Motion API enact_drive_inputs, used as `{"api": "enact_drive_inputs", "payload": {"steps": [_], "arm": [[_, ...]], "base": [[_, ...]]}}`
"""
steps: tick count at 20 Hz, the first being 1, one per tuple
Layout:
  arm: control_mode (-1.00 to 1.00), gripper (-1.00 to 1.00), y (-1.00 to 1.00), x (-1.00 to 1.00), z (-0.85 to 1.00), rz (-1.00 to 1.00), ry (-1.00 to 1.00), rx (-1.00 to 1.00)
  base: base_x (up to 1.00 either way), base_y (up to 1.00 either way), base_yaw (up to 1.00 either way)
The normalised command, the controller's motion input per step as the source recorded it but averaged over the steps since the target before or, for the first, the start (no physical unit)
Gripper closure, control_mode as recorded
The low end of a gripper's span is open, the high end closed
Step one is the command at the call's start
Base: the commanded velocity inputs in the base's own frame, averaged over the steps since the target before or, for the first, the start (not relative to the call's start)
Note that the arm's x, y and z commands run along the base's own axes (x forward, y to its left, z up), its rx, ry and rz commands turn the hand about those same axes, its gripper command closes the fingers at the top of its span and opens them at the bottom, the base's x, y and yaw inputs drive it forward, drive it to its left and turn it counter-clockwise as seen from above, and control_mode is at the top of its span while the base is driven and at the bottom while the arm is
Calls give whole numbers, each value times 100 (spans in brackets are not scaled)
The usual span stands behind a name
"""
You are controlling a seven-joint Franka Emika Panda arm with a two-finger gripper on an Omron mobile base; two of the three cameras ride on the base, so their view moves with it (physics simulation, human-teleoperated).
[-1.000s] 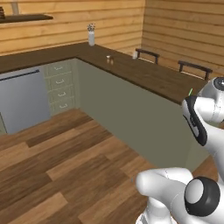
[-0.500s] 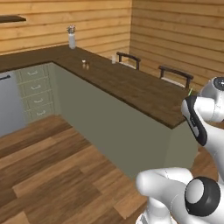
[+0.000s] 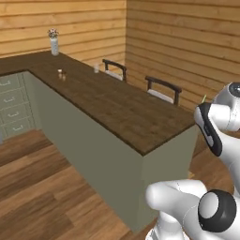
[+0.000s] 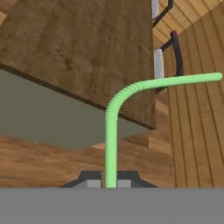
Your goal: Take a straw from the drawer in front and place it inside the glass cup on the dining counter.
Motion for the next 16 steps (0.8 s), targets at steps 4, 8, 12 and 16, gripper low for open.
{"api": "enact_drive_inputs", "payload": {"steps": [4, 8, 12, 16], "arm": [[100, 100, 0, 0, 0, 0, 0, 0], [100, 100, 0, 0, 0, 0, 0, 0], [100, 100, 0, 0, 0, 0, 0, 0], [100, 100, 0, 0, 0, 0, 0, 0]], "base": [[24, -100, 5], [28, -100, 9], [35, -100, 13], [36, -100, 17]]}}
